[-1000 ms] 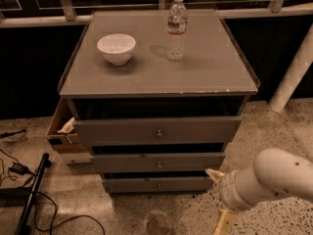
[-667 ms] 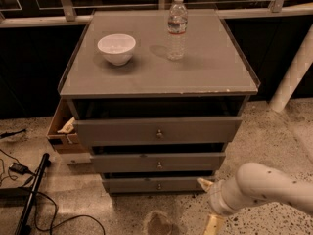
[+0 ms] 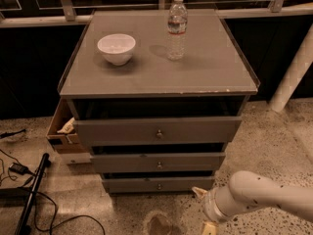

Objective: Open bottom drawer

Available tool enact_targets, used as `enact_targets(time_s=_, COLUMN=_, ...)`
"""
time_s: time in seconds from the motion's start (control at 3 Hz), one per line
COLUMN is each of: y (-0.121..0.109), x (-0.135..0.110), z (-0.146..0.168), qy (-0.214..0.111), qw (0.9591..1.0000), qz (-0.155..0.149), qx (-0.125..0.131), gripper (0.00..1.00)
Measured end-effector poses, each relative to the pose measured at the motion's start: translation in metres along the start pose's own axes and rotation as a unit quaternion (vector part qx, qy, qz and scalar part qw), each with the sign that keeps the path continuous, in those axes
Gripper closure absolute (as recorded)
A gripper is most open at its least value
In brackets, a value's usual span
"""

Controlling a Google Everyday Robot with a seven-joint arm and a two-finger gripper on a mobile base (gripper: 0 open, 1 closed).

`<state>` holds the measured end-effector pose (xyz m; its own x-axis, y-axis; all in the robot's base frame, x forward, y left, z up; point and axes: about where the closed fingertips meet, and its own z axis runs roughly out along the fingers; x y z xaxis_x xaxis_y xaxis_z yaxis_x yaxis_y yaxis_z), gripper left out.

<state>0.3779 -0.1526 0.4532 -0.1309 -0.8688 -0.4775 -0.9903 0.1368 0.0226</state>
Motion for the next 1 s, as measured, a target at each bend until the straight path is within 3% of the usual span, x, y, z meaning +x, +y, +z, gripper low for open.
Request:
enact_targets(time_s=0.33, y=-0.003, x=0.017, z=0.026, qy=0.003, qw=0.9996, qz=-0.025, qx=0.014, gripper=0.00)
enact_targets(time_s=1.0, y=-0.037, x=0.053, z=0.083, qy=-0.030, qw=0.9960, qz=-0.051, qx=0.066, gripper=0.00)
